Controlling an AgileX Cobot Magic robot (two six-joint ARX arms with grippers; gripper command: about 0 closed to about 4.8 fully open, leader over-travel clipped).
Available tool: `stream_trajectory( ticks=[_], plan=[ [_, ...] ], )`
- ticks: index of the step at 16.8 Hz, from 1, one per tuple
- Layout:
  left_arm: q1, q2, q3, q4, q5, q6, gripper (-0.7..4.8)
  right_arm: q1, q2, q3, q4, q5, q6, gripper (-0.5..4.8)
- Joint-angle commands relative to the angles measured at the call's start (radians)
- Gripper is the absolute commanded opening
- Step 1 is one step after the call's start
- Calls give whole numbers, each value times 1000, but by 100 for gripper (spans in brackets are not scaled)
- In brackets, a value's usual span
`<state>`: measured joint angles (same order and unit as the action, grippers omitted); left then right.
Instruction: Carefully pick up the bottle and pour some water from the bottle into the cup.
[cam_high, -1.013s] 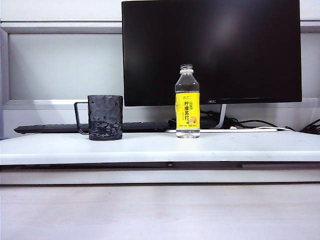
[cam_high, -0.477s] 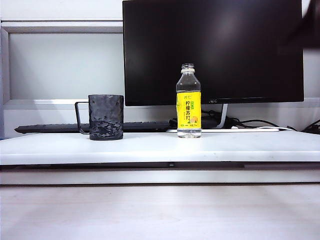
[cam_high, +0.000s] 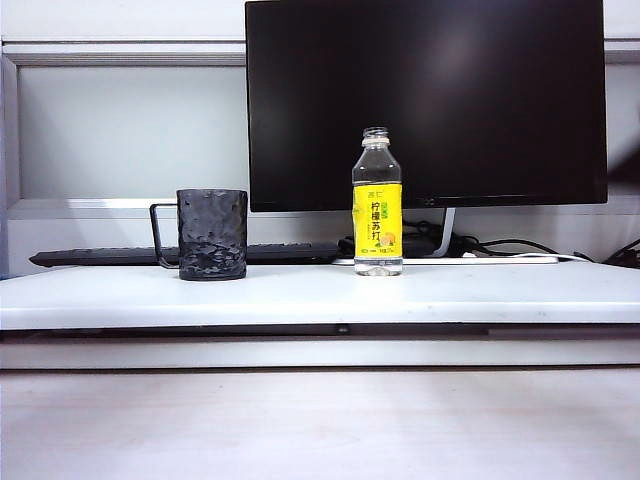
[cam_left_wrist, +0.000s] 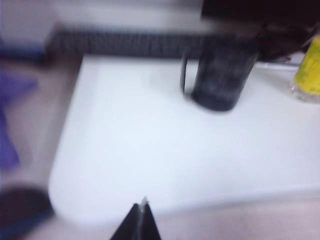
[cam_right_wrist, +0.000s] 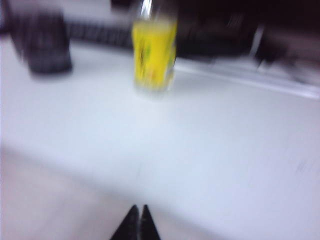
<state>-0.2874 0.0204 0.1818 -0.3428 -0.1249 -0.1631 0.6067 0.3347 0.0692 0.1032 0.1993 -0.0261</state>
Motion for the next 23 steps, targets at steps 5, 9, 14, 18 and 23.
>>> stream_trajectory(
  ticks=[5, 9, 14, 18, 23],
  plan=[
    [-2, 0, -19, -16, -10, -57, -5, 0, 0, -45, -32, -18, 0, 9],
    [-3, 0, -19, -16, -10, -57, -5, 0, 0, -45, -32, -18, 0, 9],
    [14, -8, -20, -16, -6, -55, -5, -23, -94, -45, -71, -26, 0, 9],
    [153, -17, -20, -19, -3, -55, -5, -151, -216, -46, -71, -26, 0, 9],
    [306, -17, -32, -16, -2, -55, -5, -385, -332, -47, -45, -11, 0, 9]
  ],
)
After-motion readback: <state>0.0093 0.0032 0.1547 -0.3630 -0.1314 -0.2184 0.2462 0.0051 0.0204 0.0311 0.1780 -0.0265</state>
